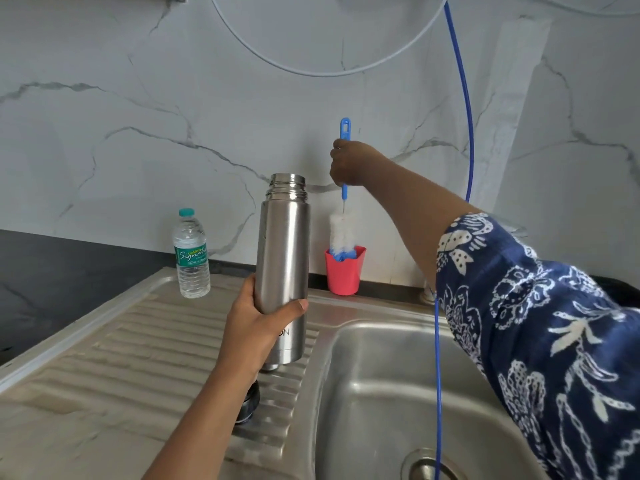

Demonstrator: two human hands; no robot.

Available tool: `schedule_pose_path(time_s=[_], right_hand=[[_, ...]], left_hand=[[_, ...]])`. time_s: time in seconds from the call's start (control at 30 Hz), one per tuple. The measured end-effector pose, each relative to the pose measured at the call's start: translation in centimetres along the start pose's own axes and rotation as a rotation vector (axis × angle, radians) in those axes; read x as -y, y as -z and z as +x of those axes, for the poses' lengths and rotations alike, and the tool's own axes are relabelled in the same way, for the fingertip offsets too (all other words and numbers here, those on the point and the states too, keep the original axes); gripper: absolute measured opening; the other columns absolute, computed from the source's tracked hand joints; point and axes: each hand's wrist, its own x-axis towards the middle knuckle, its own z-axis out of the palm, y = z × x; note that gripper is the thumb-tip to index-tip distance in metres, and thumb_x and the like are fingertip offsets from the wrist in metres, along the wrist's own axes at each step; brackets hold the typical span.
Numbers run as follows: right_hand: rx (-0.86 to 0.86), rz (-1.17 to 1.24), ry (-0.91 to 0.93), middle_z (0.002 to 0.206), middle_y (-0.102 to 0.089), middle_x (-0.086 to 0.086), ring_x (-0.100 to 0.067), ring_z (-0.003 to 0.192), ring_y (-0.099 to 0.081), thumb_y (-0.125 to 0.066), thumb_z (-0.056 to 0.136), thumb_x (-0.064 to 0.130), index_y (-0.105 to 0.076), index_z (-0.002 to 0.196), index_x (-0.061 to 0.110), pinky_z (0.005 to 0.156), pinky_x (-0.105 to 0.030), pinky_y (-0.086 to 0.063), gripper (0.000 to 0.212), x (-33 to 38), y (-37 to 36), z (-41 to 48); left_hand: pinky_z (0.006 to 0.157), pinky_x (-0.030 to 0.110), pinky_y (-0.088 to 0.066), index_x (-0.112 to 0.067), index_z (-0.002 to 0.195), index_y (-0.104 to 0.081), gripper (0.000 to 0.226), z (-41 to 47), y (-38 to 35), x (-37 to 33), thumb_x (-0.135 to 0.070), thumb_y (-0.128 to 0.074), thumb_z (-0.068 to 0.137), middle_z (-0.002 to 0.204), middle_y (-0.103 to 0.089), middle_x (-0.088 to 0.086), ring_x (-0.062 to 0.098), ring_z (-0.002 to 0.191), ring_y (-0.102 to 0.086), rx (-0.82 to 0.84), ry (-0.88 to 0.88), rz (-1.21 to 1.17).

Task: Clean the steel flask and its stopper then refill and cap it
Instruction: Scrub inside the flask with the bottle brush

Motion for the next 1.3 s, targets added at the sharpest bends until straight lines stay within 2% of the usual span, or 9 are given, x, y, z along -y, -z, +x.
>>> schedule_pose_path(time_s=[0.1, 0.23, 0.37, 0.53, 0.73, 0.83, 0.97, 1.07, 1.3], right_hand=[[-0.024, 0.028, -0.015, 0.119, -0.06, -0.01, -0.029, 0.119, -0.042, -0.054, 0.093, 0.014, -0.066, 0.111, 0.006, 0.101, -0.037, -0.042, 0.023, -0.1, 0.6, 0.1], [0.005, 0.071, -0.058, 0.122, -0.057, -0.007, -0.027, 0.121, -0.039, -0.057, 0.091, 0.019, -0.065, 0.116, 0.011, 0.098, -0.038, -0.044, 0.027, -1.3, 0.9, -0.4], [-0.022, 0.1, -0.092, 0.119, -0.058, -0.009, -0.03, 0.117, -0.041, -0.058, 0.089, 0.017, -0.067, 0.112, 0.013, 0.101, -0.04, -0.042, 0.025, -3.6, 0.9, -1.4], [-0.02, 0.11, -0.133, 0.12, -0.057, -0.011, -0.033, 0.121, -0.039, -0.057, 0.091, 0.02, -0.065, 0.116, 0.011, 0.103, -0.043, -0.039, 0.028, -6.4, 1.6, -2.3], [-0.036, 0.044, -0.185, 0.121, -0.058, -0.011, -0.033, 0.122, -0.039, -0.058, 0.092, 0.023, -0.063, 0.122, 0.015, 0.104, -0.043, -0.038, 0.031, -9.5, 2.7, -4.1], [-0.038, -0.014, -0.204, 0.123, -0.057, -0.011, -0.034, 0.123, -0.039, -0.059, 0.092, 0.022, -0.063, 0.123, 0.019, 0.106, -0.043, -0.036, 0.032, -10.5, 3.2, -5.1], [-0.033, -0.059, -0.203, 0.119, -0.06, -0.008, -0.031, 0.118, -0.043, -0.058, 0.092, 0.021, -0.063, 0.121, 0.023, 0.104, -0.04, -0.036, 0.029, -11.2, 3.4, -6.4], [-0.033, -0.07, -0.202, 0.116, -0.061, -0.007, -0.03, 0.114, -0.046, -0.058, 0.093, 0.022, -0.063, 0.12, 0.028, 0.102, -0.037, -0.036, 0.028, -11.5, 3.5, -7.4], [0.017, 0.02, -0.263, 0.108, -0.064, 0.002, -0.024, 0.104, -0.052, -0.052, 0.096, 0.028, -0.063, 0.115, 0.031, 0.094, -0.035, -0.03, 0.023, -11.9, 2.5, -10.9]], left_hand=[[0.054, 0.013, -0.048, -0.033, 0.104, -0.057, 0.054, 0.0, -0.1, 0.1, -0.026, -0.078, 0.054, 0.085, -0.072, -0.008, 0.003, 0.071, -0.068, 0.006, 0.006, -0.009], [0.056, 0.014, -0.05, -0.031, 0.106, -0.057, 0.056, -0.3, -0.4, 0.1, -0.028, -0.079, 0.054, 0.089, -0.072, -0.004, 0.007, 0.075, -0.069, 0.019, 0.001, -0.014], [0.061, 0.02, -0.052, -0.032, 0.106, -0.058, 0.066, -0.4, -0.6, 0.2, -0.045, -0.084, 0.047, 0.092, -0.073, -0.004, 0.01, 0.079, -0.07, 0.01, 0.012, 0.002], [0.058, 0.016, -0.05, -0.031, 0.104, -0.059, 0.061, -0.7, -0.9, 0.1, -0.043, -0.083, 0.05, 0.089, -0.073, -0.006, 0.007, 0.078, -0.07, 0.01, 0.01, 0.003], [0.061, 0.016, -0.05, -0.028, 0.107, -0.06, 0.064, -1.1, -0.8, -0.2, -0.044, -0.089, 0.052, 0.091, -0.074, -0.004, 0.008, 0.081, -0.07, 0.019, 0.005, -0.033], [0.063, 0.02, -0.051, -0.03, 0.103, -0.061, 0.067, -1.2, -0.6, 0.0, -0.053, -0.08, 0.043, 0.089, -0.074, -0.006, 0.01, 0.08, -0.07, 0.004, 0.01, -0.041], [0.06, 0.017, -0.05, -0.03, 0.102, -0.061, 0.06, -1.3, -0.5, 0.2, -0.046, -0.082, 0.048, 0.087, -0.074, -0.009, 0.008, 0.079, -0.07, 0.017, 0.008, -0.043], [0.059, 0.015, -0.05, -0.029, 0.105, -0.061, 0.052, -1.4, -0.4, 0.3, -0.033, -0.085, 0.059, 0.086, -0.074, -0.009, 0.008, 0.079, -0.07, 0.031, 0.013, -0.041], [0.056, 0.018, -0.047, -0.028, 0.11, -0.058, 0.06, -1.4, -0.6, 0.8, -0.037, -0.078, 0.054, 0.092, -0.072, -0.003, 0.006, 0.075, -0.069, 0.071, 0.04, 0.013]])
